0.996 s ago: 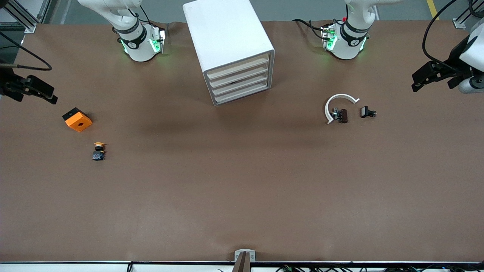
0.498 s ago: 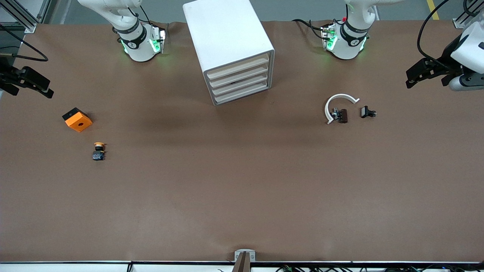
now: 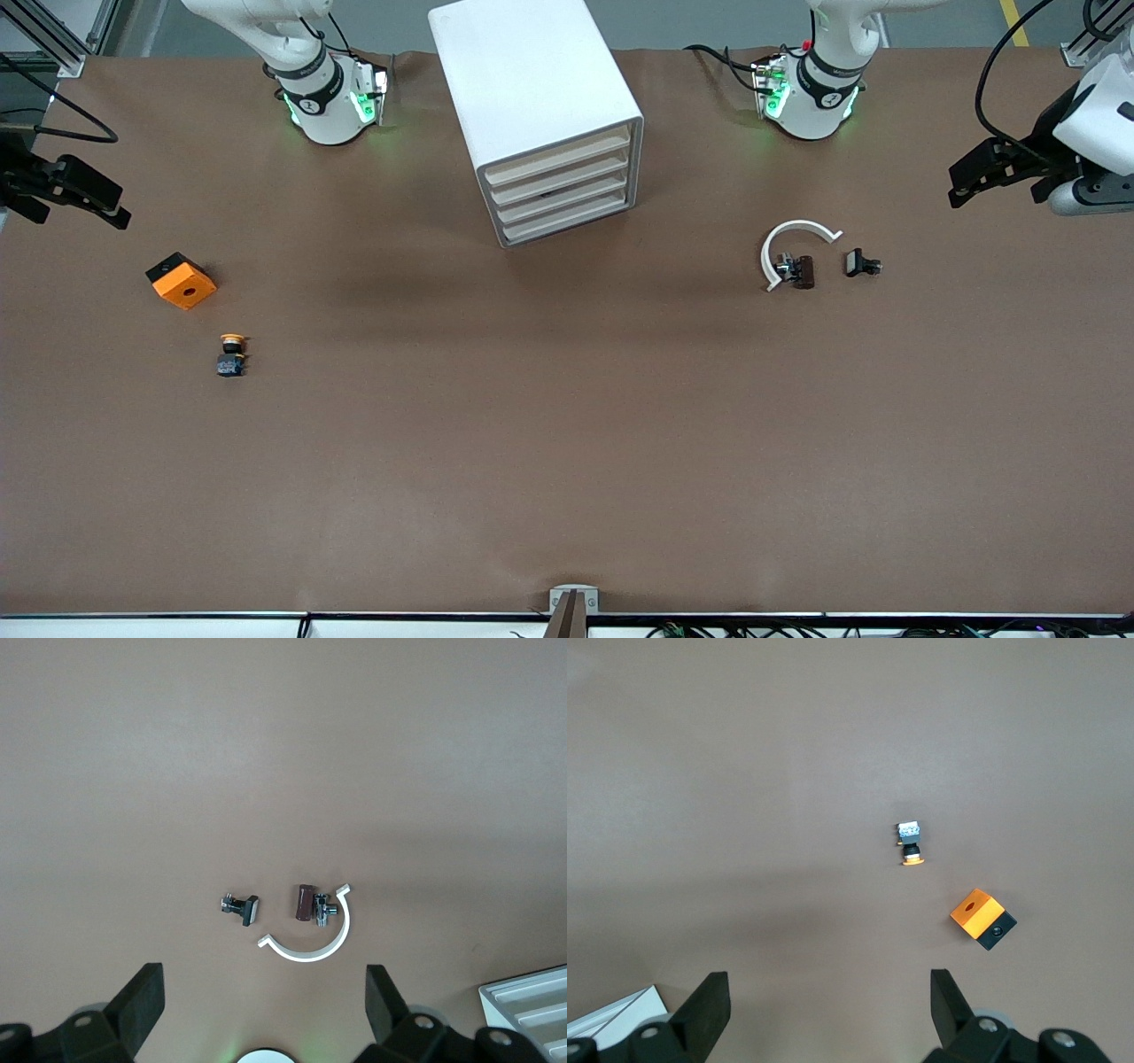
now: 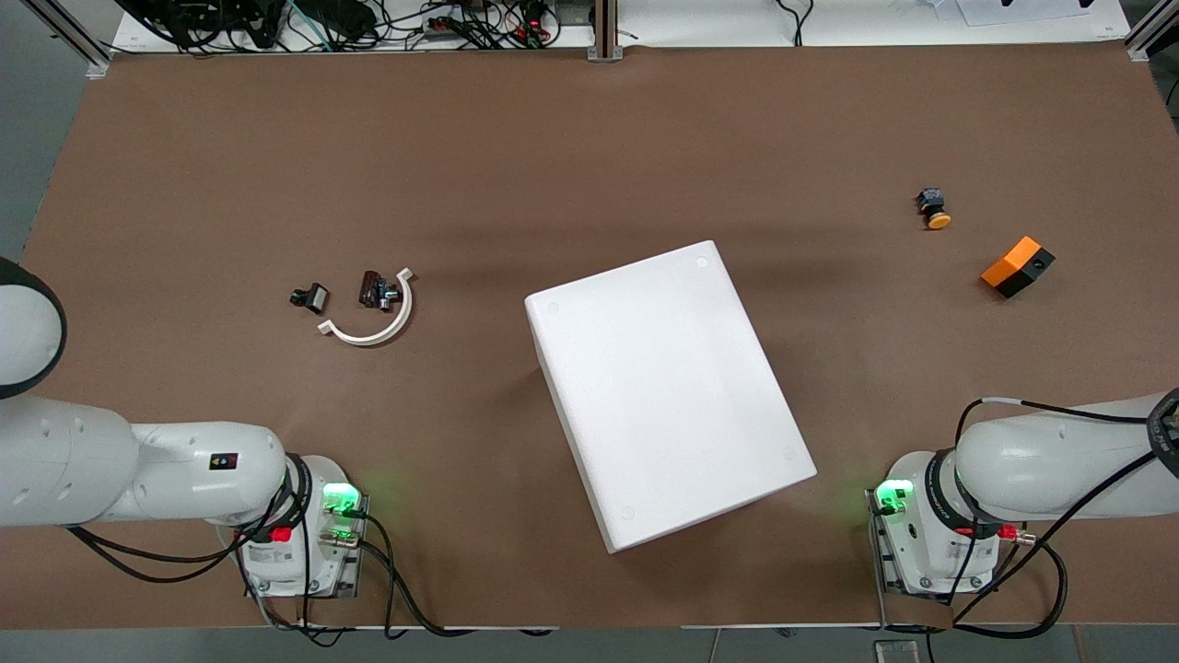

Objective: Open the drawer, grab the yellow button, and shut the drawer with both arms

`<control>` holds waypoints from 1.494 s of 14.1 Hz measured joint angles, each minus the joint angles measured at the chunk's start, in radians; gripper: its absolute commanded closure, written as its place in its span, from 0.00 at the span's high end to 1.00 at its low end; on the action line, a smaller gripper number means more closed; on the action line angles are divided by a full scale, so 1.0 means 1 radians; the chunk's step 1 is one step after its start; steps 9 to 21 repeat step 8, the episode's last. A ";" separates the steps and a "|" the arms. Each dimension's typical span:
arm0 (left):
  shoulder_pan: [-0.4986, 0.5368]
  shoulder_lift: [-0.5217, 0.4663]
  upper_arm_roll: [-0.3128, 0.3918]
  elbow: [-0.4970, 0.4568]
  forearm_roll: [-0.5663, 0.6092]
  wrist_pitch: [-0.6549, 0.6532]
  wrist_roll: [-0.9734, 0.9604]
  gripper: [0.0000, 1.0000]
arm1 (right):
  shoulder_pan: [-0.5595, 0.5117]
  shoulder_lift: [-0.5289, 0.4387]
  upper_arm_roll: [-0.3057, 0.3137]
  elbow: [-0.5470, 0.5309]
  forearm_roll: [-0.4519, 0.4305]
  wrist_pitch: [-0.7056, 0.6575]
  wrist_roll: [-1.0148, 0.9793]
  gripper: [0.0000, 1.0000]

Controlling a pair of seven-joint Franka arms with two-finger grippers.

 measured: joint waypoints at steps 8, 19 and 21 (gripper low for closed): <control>-0.005 0.018 0.000 0.023 0.000 0.001 0.001 1.00 | 0.000 0.000 0.000 0.001 0.000 0.001 0.000 1.00; -0.005 0.018 0.000 0.023 0.000 0.001 0.001 1.00 | 0.000 0.000 0.000 0.001 0.000 0.001 0.000 1.00; -0.005 0.018 0.000 0.023 0.000 0.001 0.001 1.00 | 0.000 0.000 0.000 0.001 0.000 0.001 0.000 1.00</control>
